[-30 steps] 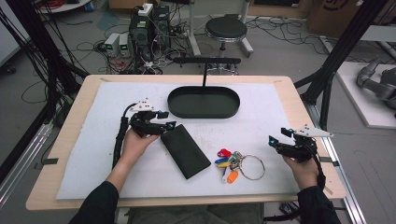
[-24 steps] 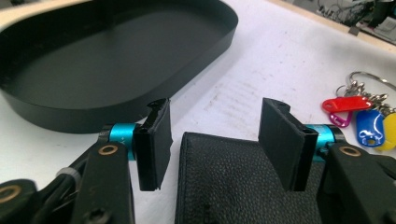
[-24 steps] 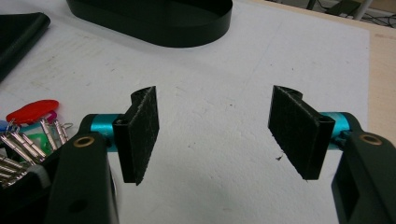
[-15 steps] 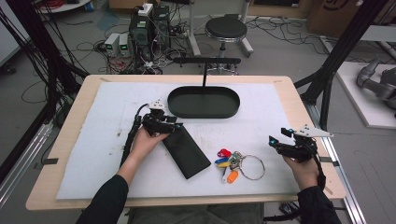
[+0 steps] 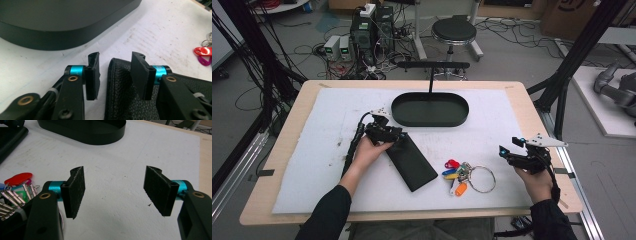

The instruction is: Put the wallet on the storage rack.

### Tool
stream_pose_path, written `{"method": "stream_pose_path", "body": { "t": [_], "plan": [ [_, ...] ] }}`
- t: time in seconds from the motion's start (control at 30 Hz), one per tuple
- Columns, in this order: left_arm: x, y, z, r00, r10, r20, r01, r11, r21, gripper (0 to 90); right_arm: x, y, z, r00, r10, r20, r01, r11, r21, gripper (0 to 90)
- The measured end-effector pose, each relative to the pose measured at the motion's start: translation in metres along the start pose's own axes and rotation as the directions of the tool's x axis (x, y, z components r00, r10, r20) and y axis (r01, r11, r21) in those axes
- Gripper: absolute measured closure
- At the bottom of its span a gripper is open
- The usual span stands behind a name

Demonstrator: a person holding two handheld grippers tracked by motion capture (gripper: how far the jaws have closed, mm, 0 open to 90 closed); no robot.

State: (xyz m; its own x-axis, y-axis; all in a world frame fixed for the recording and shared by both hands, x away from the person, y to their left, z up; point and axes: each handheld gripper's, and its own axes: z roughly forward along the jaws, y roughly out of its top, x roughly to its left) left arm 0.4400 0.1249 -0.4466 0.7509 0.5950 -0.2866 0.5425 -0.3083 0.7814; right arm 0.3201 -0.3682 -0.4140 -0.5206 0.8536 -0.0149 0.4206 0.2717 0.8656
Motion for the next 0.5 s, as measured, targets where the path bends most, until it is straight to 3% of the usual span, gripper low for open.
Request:
{"method": "stream_pose_path", "body": {
  "t": [0.13, 0.5],
  "plan": [
    [0.0010, -0.0012, 0.0007, 0.9990, -0.021, 0.040, 0.021, 0.9998, 0.003, 68.2, 0.0008, 0.0003, 0.0001, 1.0000, -0.001, -0.003, 0.001, 1.000, -0.001, 34.2],
    [-0.0040, -0.0001, -0.0025, 0.9999, 0.014, 0.003, -0.014, 0.9999, -0.005, 79.0, 0.0017, 0.0011, 0.0007, 1.0000, -0.004, -0.006, 0.004, 1.000, -0.002, 34.3]
  ]
}}
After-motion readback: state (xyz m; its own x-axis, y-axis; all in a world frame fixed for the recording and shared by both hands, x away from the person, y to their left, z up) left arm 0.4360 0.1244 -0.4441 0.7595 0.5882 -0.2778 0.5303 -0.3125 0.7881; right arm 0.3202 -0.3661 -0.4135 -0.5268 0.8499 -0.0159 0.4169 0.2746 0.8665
